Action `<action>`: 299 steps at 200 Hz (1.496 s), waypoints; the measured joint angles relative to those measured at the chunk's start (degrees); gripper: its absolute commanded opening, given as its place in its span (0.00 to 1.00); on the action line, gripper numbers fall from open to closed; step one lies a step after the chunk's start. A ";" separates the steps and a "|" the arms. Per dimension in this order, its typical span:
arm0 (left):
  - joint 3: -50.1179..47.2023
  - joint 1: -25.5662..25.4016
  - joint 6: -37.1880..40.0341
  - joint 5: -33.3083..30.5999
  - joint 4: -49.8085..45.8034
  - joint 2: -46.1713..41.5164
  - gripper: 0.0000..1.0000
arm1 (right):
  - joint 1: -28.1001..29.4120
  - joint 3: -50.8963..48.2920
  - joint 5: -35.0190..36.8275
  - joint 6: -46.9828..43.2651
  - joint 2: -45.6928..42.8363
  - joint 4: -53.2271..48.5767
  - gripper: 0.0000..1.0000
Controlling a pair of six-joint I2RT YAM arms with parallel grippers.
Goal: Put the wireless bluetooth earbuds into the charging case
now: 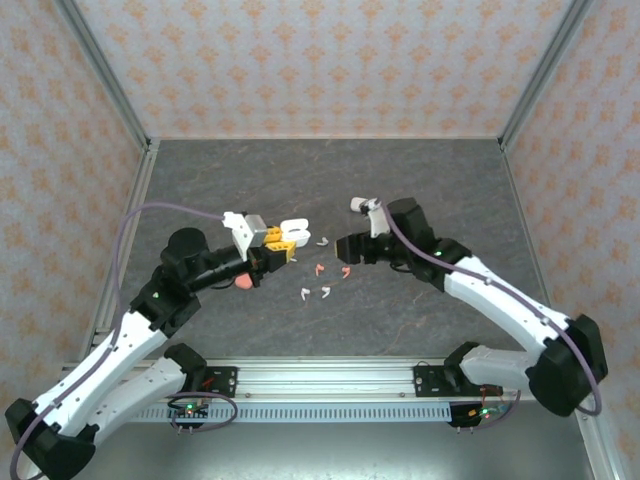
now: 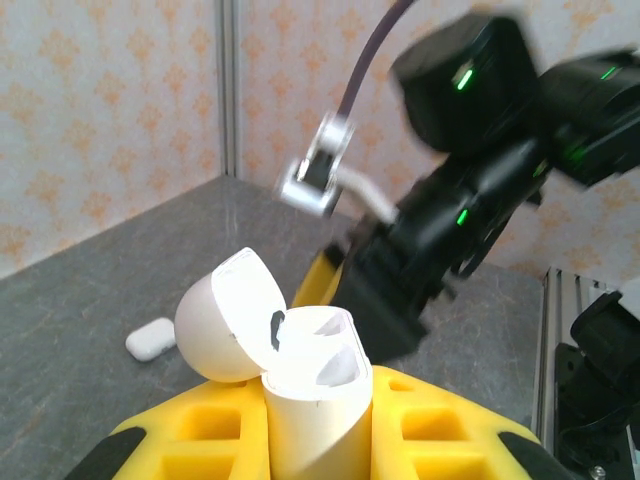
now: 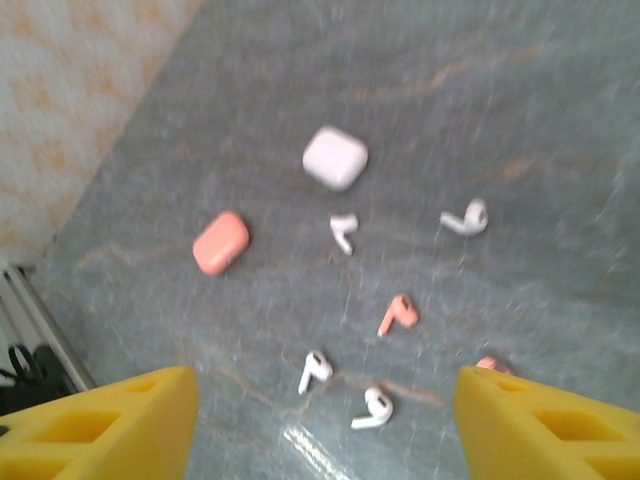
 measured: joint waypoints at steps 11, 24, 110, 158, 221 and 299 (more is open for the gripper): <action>0.00 0.00 -0.22 0.87 0.02 -1.46 0.00 | 1.75 -0.57 -0.66 0.35 3.06 0.90 0.65; 0.00 0.00 -0.42 1.55 0.09 -2.99 0.00 | 3.63 -0.59 -1.64 0.42 7.21 2.08 0.63; 0.00 0.00 -0.46 2.38 0.20 -5.09 0.00 | 8.22 10.64 -2.97 -3.76 29.42 1.66 0.44; -0.02 0.00 -0.46 2.38 0.20 -4.70 0.00 | 11.61 18.67 -1.99 -7.21 38.97 -2.29 0.40; -0.26 0.00 -0.46 2.38 0.17 -4.70 0.00 | 12.50 21.64 -1.77 -9.29 43.47 -6.21 0.37; -0.26 0.00 -0.46 2.36 0.11 -3.89 0.00 | 12.50 21.16 -1.81 -10.84 43.15 -7.10 0.33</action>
